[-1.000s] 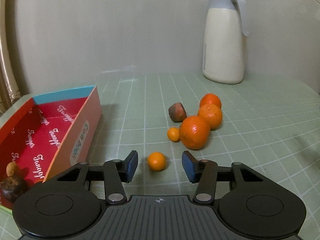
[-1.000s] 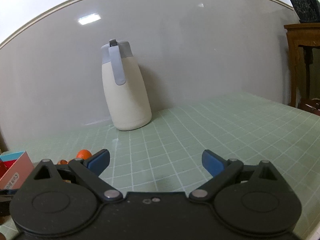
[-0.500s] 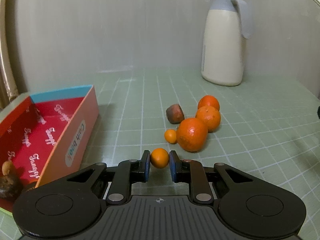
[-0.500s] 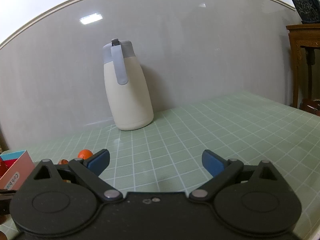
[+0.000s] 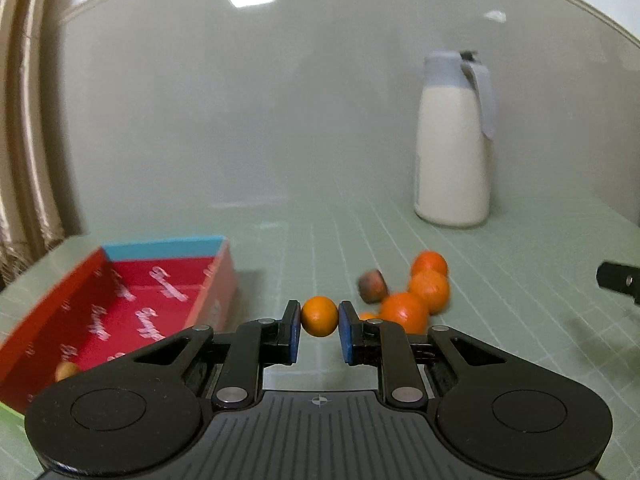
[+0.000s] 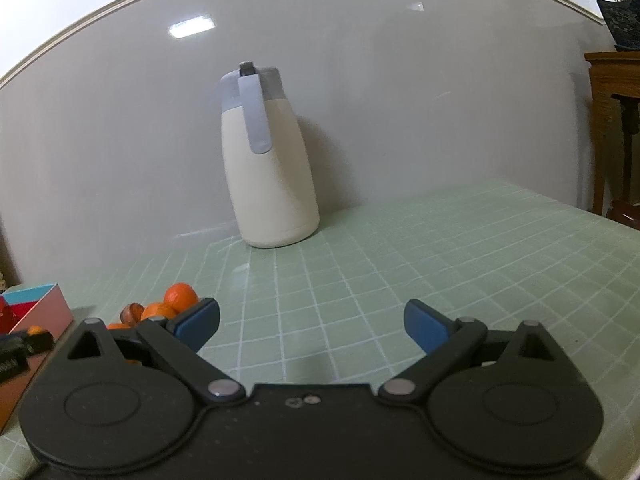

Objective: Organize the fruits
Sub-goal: 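Carry the small orange fruit into the box and open the left gripper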

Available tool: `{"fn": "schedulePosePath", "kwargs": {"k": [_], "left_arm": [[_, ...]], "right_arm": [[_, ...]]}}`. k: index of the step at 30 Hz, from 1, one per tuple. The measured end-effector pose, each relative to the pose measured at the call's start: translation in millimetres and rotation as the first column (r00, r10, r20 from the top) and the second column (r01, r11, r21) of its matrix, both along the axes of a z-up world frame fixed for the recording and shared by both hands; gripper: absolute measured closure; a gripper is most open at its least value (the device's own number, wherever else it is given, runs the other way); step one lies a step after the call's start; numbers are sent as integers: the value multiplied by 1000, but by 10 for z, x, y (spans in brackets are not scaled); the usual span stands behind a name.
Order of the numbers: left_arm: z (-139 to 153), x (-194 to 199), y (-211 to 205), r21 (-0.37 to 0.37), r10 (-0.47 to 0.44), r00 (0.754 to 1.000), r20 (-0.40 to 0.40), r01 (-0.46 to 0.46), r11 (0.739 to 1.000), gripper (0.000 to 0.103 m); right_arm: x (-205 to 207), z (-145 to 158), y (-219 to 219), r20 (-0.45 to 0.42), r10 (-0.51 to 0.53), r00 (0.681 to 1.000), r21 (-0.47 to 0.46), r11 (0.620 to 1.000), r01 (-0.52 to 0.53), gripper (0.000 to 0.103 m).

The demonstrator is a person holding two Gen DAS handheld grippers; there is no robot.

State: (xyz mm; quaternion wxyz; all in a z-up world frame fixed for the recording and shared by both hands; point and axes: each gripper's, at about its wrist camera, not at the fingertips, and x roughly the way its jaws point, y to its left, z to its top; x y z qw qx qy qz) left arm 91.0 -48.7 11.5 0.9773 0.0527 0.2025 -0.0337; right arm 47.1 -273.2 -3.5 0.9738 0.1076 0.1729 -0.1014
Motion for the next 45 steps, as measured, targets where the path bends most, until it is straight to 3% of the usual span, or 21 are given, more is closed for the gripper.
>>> {"fn": "schedulePosePath", "kwargs": {"k": [20,45], "left_arm": [[118,-135,653,-4,156,988,21,-156,988,83],[-60,-38,1437,-28,354,929,-111,-359,933,83]], "right_arm": [[169,-62,534,-28,113,993,-39,993,-114,4],[285,-89,1062,-29,233,972,-62,970,-235,4]]}}
